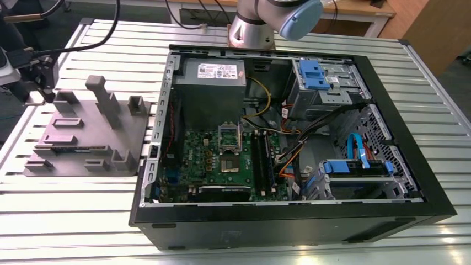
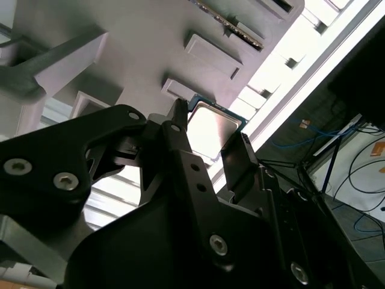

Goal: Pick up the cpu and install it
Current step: 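Pick up the cpu and move it towards the insertion slot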

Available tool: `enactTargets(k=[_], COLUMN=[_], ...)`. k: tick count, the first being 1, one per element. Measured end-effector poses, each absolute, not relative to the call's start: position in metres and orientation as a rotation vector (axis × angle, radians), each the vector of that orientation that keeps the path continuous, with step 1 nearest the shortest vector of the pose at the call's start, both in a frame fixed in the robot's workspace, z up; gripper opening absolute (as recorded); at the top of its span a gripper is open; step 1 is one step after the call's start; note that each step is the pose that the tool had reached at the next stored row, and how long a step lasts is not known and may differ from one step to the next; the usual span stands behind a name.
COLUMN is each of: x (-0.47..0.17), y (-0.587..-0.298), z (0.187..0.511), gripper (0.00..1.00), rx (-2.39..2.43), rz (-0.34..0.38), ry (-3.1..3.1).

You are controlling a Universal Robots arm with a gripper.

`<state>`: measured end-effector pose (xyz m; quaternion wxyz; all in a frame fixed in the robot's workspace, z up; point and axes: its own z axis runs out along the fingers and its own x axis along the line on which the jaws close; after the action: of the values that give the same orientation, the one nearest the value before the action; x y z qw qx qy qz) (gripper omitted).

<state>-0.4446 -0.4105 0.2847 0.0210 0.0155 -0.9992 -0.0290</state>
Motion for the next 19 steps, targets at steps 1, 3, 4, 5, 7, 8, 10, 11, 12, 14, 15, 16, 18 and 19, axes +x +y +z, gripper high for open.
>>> enactTargets(k=[1,3,4,5,7,8,10,11,12,14,15,16,18,19], x=[-0.445,-0.445,-0.445,-0.445,-0.445,-0.445,-0.445,-0.445,-0.445,-0.445,-0.445,-0.445,-0.445,-0.445], y=[-0.411,-0.411,-0.411,-0.411,-0.411,-0.411,-0.411,-0.411,-0.411,-0.411,-0.411,-0.411,-0.411,-0.411], z=[0.287,0.290,0.292,0.294,0.298,0.300,0.304,0.306,0.309,0.313,0.315,0.317,0.321,0.323], gripper=[0.47,0.47,0.47,0.47,0.47,0.47,0.47,0.47,0.47,0.47,0.47,0.47,0.47,0.47], rx=[0.048,0.048,0.048,0.048,0.048,0.048,0.048,0.048,0.048,0.048,0.048,0.048,0.048,0.048], rz=[-0.090,-0.090,-0.090,-0.090,-0.090,-0.090,-0.090,-0.090,-0.090,-0.090,-0.090,-0.090,-0.090,-0.090], ry=[-3.098,-3.098,-3.098,-3.098,-3.098,-3.098,-3.098,-3.098,-3.098,-3.098,-3.098,-3.098,-3.098,-3.098])
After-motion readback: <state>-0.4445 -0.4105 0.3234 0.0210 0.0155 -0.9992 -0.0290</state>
